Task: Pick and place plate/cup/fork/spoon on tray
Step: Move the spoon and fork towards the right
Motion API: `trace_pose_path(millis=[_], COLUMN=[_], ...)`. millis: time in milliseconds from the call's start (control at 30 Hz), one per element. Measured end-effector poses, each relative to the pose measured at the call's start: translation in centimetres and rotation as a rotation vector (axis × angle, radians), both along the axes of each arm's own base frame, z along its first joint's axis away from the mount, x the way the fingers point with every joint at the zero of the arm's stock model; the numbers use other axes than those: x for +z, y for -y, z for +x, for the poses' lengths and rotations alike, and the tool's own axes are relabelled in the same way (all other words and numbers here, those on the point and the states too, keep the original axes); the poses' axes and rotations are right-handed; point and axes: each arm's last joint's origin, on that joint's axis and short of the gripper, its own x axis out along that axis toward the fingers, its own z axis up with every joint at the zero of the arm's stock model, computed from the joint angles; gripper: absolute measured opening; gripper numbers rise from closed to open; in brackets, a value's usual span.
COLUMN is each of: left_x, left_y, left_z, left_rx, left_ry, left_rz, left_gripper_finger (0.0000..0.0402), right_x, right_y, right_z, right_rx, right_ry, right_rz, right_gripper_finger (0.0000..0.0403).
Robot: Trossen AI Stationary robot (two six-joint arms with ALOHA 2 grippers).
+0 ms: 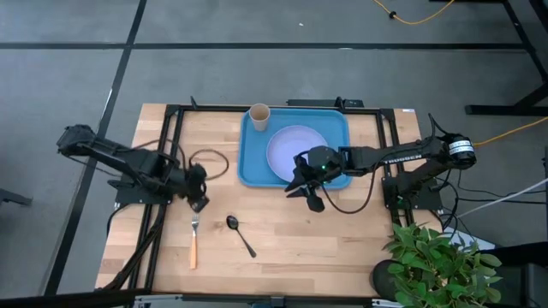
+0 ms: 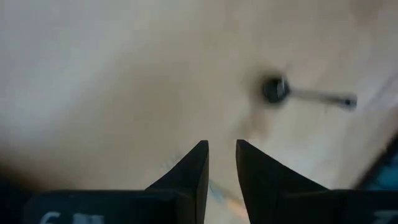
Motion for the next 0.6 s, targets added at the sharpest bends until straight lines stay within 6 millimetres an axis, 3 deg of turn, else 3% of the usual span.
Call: trace_pose_path(millis=[267,433,600], left_x=[-0.7,-2.0,-5.1], left_y=[6.1,9.3,10.6], left_z=[-0.5,-0.8,-1.5], left_rx=[0.054,0.008,-0.016], left_ry=[-0.187,-0.183,-0.408], left_rz=[-0.433,-0.35,-0.168], left_gripper_finger=[0.0069,0.0069,0.0069], right_x=[-0.2,-0.3,-0.4], right_y=[0.1,0.2,0.2], right_z=[-0.1,-0.2,-0.2], right_rx=[-0.021,-0.038,-0.041], right_ry=[-0.027,-0.033,-0.043], right_rz=[-0.019,-0.033,-0.03], right_gripper_finger=[0.0095,0.0095,0.0095])
